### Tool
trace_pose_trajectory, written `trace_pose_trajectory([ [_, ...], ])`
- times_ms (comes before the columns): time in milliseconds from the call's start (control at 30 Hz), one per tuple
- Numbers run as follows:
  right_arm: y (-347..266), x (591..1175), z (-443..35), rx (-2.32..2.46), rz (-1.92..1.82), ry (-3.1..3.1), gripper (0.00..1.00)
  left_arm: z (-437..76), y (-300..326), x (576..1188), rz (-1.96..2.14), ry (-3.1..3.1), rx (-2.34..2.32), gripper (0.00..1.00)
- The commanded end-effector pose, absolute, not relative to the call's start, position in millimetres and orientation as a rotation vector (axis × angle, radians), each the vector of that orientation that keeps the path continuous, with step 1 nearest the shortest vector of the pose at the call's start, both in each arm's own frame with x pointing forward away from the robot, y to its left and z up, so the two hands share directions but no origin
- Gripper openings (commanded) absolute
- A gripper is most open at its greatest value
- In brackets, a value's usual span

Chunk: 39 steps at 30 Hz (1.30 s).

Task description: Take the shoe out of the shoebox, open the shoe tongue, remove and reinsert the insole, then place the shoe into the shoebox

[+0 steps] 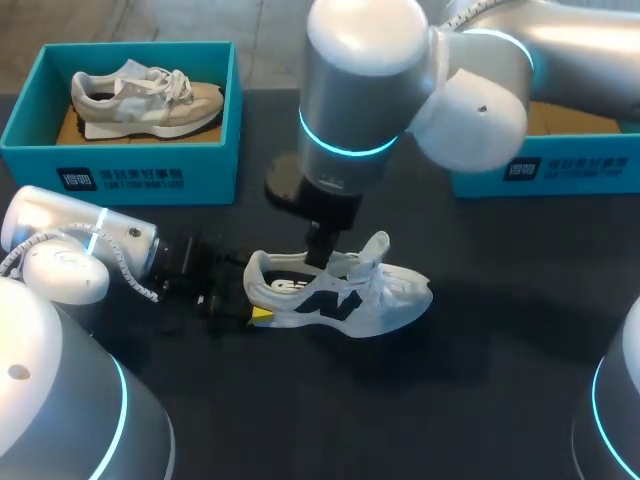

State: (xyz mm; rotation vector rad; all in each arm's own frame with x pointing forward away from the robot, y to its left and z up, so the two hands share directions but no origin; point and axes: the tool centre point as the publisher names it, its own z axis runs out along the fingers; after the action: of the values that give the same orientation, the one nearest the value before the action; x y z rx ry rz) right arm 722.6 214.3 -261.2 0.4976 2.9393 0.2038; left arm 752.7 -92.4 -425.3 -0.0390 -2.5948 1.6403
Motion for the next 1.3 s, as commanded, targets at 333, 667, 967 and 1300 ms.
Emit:
trace_pose_trajectory([
  [333,218,727,-266,0.489,0.193,2.956,0.0,-430,-96,756,1.637,-2.596,-0.039,0.0],
  [667,222,732,-272,0.459,0.202,2.965,0.0,-430,-96,756,1.637,-2.596,-0.039,0.0],
  [967,238,746,-291,0.389,0.203,2.978,0.0,-430,-96,756,1.637,-2.596,-0.039,0.0],
  [1300,245,755,-319,0.339,0.199,3.032,0.0,-430,-96,756,1.637,-2.596,-0.039,0.0],
])
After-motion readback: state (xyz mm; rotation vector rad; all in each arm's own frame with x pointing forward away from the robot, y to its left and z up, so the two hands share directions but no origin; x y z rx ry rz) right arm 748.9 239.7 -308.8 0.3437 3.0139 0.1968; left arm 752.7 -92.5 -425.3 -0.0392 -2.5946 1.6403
